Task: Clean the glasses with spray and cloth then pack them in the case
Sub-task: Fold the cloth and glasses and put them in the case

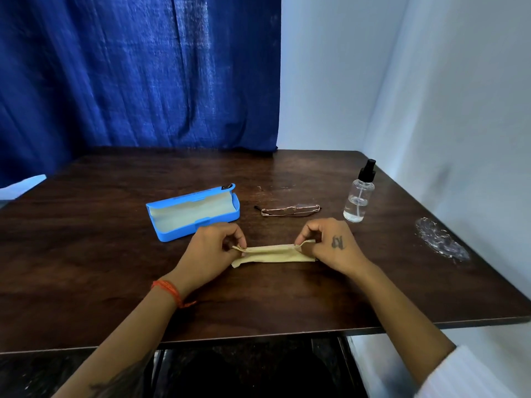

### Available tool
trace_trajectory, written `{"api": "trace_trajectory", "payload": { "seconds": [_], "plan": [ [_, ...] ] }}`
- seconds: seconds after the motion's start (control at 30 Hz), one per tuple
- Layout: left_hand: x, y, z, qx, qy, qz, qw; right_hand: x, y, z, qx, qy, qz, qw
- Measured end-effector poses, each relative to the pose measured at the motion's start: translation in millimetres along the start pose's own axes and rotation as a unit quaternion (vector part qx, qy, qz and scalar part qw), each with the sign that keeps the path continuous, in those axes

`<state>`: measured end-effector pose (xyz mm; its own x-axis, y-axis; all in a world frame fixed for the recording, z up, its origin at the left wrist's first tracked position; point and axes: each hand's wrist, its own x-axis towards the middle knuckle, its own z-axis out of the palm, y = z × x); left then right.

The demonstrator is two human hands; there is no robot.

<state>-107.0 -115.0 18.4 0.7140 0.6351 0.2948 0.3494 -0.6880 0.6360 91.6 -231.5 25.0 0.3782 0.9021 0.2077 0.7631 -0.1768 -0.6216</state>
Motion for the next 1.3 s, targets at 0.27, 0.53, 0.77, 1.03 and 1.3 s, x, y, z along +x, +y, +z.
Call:
{"api": "trace_trajectory", "payload": {
  "seconds": [0.27,0.53,0.77,1.03,1.3],
  "plan": [
    [-5.8,-8.7,-4.5,0.007,-0.069,0.070,0.995,-16.7,9.1,1.0,0.001,0.003,-0.037,0.999],
    [-2.8,-8.3,8.0,0.063,-0.047,0.052,0.996,-9.0,6.7,1.0,-0.011,-0.061,-0.004,0.998],
    [-3.2,-7.8,4.1,0.077,-0.082,0.030,0.993,-10.9,6.7,-3.5,-0.031,-0.114,-0.012,0.993],
    [-12.1,-8.9,-6.8,-0.076,0.010,-0.045,0.996,-5.6,-2.4,2.1,0.171,-0.053,0.040,0.983],
    [-20.4,-19.3,-33.0,-0.226,0.186,-0.141,0.946,27.8,-38.7,26.4,0.292,-0.015,0.059,0.954]
  ]
}}
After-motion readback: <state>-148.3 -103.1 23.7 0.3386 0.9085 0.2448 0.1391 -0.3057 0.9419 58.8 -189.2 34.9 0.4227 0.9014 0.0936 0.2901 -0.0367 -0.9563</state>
